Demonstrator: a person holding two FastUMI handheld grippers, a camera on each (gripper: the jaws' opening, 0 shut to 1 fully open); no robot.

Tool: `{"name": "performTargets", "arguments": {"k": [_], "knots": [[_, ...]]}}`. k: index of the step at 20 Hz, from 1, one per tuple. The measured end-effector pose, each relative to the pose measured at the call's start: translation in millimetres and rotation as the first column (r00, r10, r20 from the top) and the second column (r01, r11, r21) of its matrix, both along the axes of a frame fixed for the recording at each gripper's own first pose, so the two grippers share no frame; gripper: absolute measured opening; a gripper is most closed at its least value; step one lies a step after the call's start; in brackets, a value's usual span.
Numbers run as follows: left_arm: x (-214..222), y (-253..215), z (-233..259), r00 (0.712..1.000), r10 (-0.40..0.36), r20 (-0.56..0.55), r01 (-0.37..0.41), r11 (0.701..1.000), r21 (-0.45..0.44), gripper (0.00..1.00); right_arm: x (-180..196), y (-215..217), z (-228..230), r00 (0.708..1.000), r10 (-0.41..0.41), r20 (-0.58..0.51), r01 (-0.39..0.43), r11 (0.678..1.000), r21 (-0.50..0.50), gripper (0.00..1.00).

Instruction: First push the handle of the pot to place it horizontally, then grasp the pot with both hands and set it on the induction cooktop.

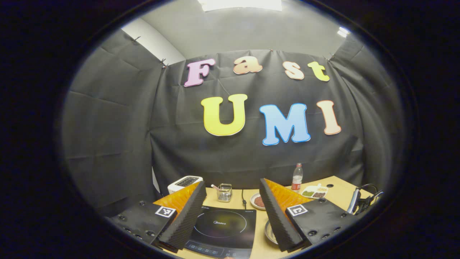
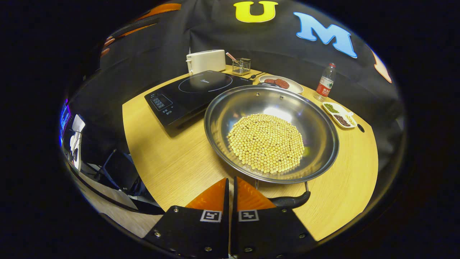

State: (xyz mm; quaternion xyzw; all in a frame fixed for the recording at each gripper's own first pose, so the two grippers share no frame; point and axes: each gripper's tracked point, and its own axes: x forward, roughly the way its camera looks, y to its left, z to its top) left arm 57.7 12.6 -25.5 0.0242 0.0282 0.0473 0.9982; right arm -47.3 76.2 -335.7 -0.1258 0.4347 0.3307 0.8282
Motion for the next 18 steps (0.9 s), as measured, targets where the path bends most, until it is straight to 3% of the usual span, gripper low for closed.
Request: {"name": "performTargets", "arguments": {"k": [6,18], "knots": [[6,-10,0,1.0,-0.008,0.0,0.008,1.0,-0.003,0.99,7,-16,-4,0.999,-0.037,-0.004,0.037,0.999,-0.019,0.01],[17,-28,-1,1.0,-0.017,0.002,0.017,1.0,-0.004,0.99,43,-74,-5,0.976,-0.217,0.013,0.217,0.971,-0.096,0.01]]}}
